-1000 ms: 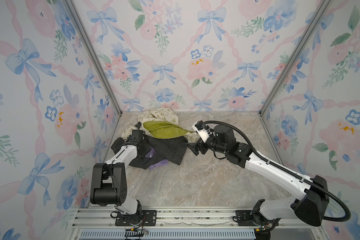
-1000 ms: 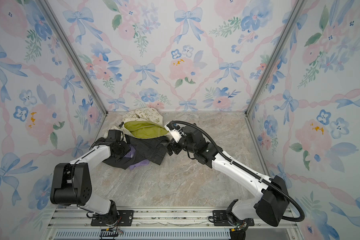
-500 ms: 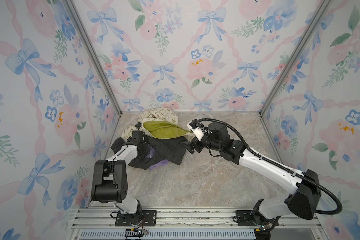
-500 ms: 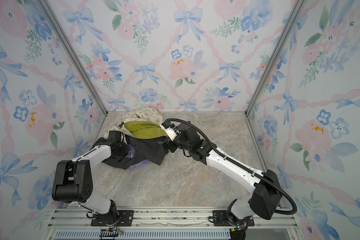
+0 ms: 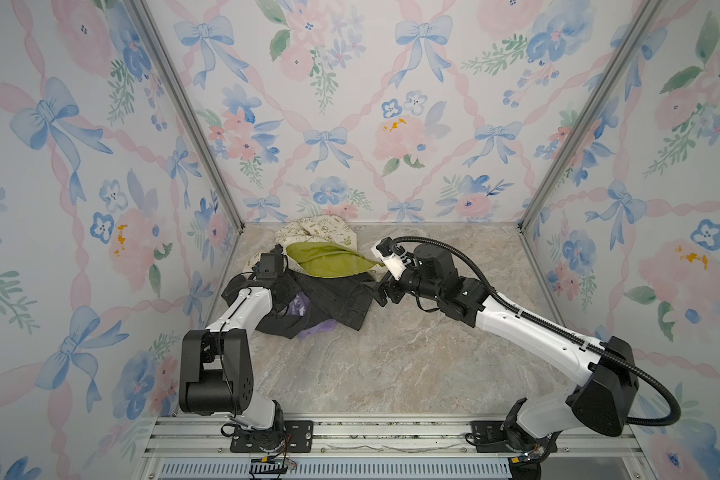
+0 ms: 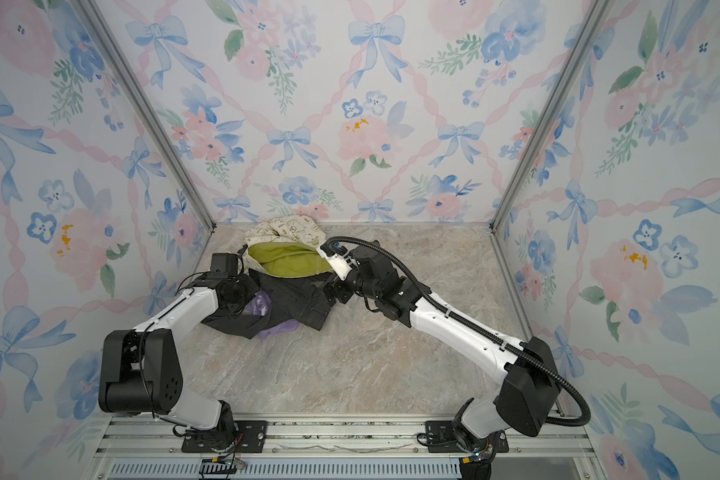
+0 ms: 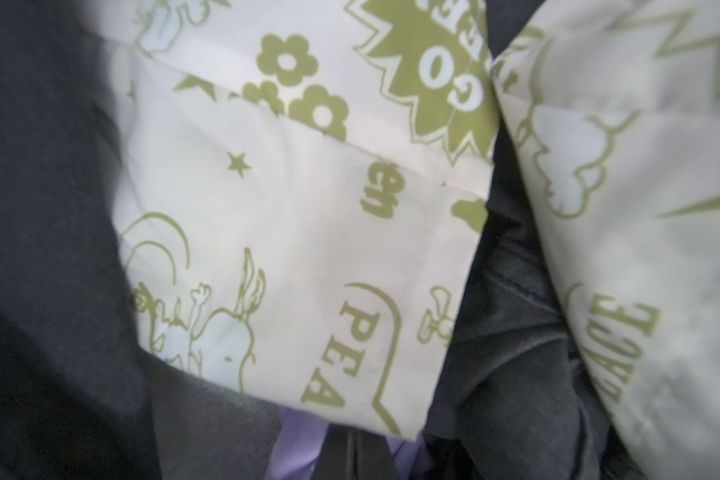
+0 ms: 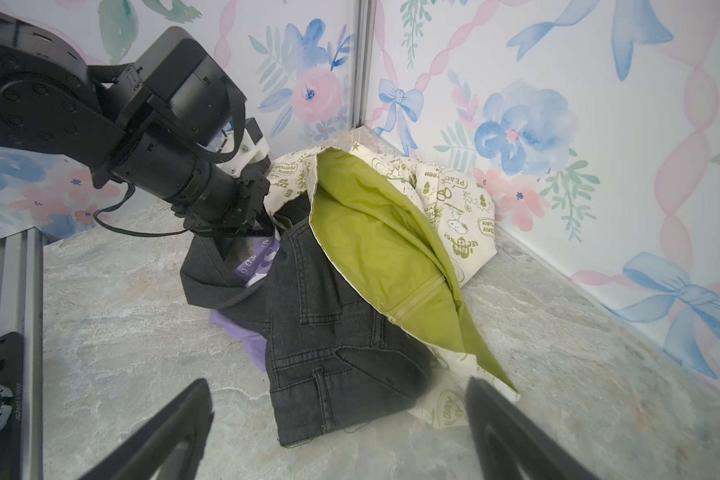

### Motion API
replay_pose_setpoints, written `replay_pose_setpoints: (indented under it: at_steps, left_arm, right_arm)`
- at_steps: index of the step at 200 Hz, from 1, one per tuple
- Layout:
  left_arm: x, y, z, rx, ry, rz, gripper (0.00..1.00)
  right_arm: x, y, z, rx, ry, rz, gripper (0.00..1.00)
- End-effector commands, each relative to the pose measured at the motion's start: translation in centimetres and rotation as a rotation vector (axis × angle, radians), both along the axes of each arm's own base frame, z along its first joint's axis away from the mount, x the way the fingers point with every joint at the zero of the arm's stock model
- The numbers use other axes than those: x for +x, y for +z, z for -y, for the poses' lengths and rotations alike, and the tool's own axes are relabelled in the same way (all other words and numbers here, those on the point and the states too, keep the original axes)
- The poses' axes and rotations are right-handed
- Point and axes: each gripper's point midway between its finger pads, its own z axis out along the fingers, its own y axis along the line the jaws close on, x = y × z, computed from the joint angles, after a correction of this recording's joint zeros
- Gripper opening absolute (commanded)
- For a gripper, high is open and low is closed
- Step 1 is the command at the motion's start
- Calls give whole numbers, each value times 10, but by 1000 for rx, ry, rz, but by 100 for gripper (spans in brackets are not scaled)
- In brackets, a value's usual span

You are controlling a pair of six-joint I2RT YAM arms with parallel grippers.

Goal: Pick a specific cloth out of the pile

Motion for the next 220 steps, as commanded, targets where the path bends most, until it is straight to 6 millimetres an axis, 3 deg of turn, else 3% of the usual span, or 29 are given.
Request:
replay_pose_setpoints:
  at_steps: [1,65,118,128,138,161,189,220]
  left_arm:
    - [9,28,1,-40,21,80,0]
    - [23,102,0,-46,32,267,0]
    - [28,142,3,-52,15,361,0]
    - [26,140,3,-47,11,357,1]
    - [22,133,2,-48,16,343,18]
    - [8,109,0,-61,54,292,44]
    - [-6,80,-2,-49,65,228,54]
    - [-21,42,3,-62,42,133,56]
  right_arm:
    - [0,14,-10,12,22,41,97]
    - [0,12,-9,8,26,48,97]
    - [-3,11,-5,8,21,48,97]
    - [-4,11,-4,9,22,48,97]
    - [-4,11,-3,10,20,47,97]
    - [-5,9,-1,6,17,45,97]
    - [-7,8,1,3,11,40,97]
    - [-9,6,3,0,9,33,97]
